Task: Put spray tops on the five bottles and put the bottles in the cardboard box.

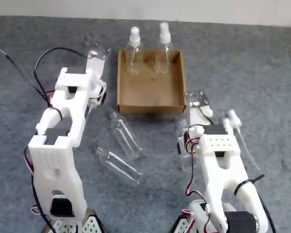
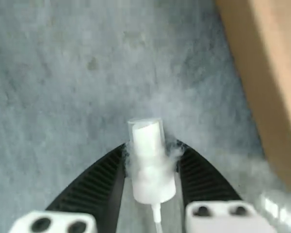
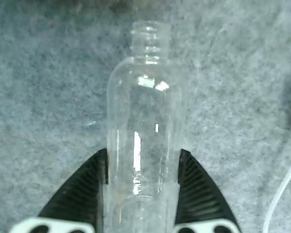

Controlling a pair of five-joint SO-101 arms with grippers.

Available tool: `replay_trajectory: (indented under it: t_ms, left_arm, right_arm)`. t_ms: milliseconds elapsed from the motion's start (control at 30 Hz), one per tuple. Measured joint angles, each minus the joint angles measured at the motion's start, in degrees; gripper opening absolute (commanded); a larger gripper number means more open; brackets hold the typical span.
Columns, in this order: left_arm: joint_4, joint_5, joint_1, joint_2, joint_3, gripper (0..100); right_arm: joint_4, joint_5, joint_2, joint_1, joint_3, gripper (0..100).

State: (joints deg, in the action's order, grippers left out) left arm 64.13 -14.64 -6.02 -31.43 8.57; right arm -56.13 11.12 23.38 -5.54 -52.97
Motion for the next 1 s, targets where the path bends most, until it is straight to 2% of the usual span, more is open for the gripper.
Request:
replay_trajectory:
  t_ms: [200,333,500,633,1000]
  left_arm:
    - [13.5,-2.4,-0.7,6.2,-0.5,5]
    - [17.2,-2.4,-0.7,11.7,-6.8,5]
    - [12.5,-2.4,-0.7,19.9,-21.1,5]
    - [7.9,-2.4,-0.7,26.4,-29.5,14]
    - [5.0,-2.4,-0.7,29.2,-30.2,15]
  right_arm:
    - [0.0,0.0,0.0,0.3,0.0,0.5]
    - [0.0,0.0,0.0,0.4,0.0,0.5]
    - [0.0,0.0,0.0,0.4,0.0,0.5]
    - [0.0,0.0,0.0,0.4,0.0,0.5]
    - [0.0,0.0,0.0,0.4,0.0,0.5]
